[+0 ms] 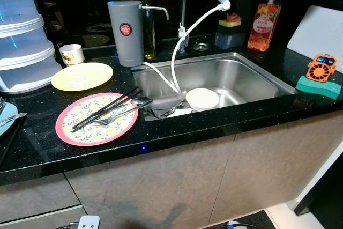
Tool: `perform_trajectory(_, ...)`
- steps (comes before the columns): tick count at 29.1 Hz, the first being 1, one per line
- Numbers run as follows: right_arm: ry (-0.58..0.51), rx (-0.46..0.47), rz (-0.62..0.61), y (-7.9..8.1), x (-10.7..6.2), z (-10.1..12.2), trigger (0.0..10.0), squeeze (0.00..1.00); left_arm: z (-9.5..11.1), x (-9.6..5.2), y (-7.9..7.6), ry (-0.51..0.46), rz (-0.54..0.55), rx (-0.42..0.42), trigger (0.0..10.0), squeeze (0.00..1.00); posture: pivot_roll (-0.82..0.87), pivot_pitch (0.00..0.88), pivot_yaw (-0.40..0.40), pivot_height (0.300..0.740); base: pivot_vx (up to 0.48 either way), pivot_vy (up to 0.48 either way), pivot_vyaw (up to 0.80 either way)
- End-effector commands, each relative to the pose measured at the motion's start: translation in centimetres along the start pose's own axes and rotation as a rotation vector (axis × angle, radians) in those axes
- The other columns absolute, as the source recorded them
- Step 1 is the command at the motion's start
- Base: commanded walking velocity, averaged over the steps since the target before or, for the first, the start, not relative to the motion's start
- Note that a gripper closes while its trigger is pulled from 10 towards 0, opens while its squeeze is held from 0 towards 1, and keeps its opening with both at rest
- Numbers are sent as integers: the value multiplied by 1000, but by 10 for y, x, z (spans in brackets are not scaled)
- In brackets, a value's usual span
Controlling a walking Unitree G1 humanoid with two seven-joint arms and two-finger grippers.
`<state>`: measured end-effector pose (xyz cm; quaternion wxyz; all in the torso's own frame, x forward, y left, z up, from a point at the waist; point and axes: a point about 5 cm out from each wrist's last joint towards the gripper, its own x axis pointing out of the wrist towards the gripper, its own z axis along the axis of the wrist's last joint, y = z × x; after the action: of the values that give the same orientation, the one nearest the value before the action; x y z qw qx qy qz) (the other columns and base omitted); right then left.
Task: Kitchen organization
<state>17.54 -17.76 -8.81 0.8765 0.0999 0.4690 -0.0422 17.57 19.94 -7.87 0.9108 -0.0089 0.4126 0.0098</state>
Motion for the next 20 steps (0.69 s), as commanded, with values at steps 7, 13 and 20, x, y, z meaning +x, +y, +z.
perform_trajectory(7, 16, -10, 8, 2, 0, -2, 10000, 0, 0, 1, 1, 3, 4, -9, 10000, 0, 27, 46, 45, 740, 0, 0, 0)
perform_trajectory(13, 1, 18, 7, 3, 1, 0, 10000, 0, 0, 2, 2, 12, -4, 11, 10000, 0, 22, 41, 45, 740, 0, 0, 0)
perform_trajectory(20, 23, 21, -8, 0, -1, -9, 10000, 0, -1, 2, 1, 18, -13, 25, 10000, 0, 17, 50, 55, 740, 0, 0, 0)
